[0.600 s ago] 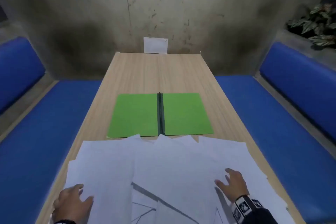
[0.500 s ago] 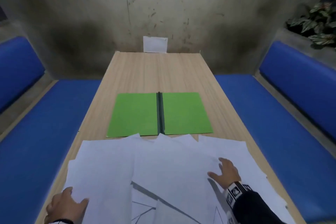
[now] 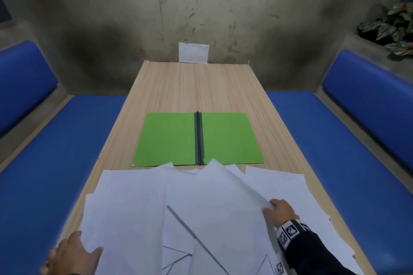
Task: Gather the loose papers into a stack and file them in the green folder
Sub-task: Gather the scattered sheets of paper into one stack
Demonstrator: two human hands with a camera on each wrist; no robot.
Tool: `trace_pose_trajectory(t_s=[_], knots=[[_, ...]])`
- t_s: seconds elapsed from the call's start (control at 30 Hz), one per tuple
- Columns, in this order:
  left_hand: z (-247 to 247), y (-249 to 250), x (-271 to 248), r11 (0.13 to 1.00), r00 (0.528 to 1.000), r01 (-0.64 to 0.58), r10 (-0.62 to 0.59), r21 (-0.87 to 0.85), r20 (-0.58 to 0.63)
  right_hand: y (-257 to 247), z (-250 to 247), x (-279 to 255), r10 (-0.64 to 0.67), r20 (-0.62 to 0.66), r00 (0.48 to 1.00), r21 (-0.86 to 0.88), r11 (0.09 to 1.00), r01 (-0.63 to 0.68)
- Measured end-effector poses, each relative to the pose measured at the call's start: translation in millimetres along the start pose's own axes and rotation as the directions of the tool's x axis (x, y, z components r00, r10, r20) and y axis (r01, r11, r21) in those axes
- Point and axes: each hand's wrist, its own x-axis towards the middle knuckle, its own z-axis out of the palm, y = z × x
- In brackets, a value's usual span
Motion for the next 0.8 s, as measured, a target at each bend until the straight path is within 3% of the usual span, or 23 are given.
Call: trace_pose_trajectory(t_s=[0.07,0.13,0.23,0.3,0.47,0.6,0.8], knots=[[-1.2,-2.6,3.5,0.998,0.999,-0.051,0.052,-0.029,0.01,27.1,-8.3,-0.1,0.09,-0.088,0.992,0.09,0.993,-0.082],[-2.0,-1.5,-0.2,0.972,0.991,-0.137,0.135,-0.19,-0.019,61.6,-18.1,0.5,0.184,-0.149,0.972,0.065,0.982,-0.176],[-8.2,9.5,-16.5,0.825,0.961,-0.243,0.276,-0.511,-0.012,99.6,-32.0,-6.3,0.295,-0.156,0.942,0.002,0.954,-0.299],[-16.4,19.7,-25.7,0.746,0.928,-0.247,0.366,-0.619,0.071,113.7,-36.3,-9.8,0.314,-0.146,0.938,0.011,0.949,-0.316],[-31.8,52.2,-49.7,0.545,0.859,-0.237,0.504,-0.804,0.089,122.3,-33.4,-13.4,0.318,-0.238,0.918,0.147,0.946,-0.29],[-4.6,80.3,-69.9,0.565,0.804,-0.255,0.575,-0.785,0.153,115.9,-32.0,-14.8,0.226,-0.337,0.914,0.155,0.971,-0.182],[44.5,119.1,-106.9,0.646,0.677,-0.337,0.672,-0.685,0.301,105.1,-27.1,-22.8,0.19,-0.416,0.889,0.065,0.982,-0.179]])
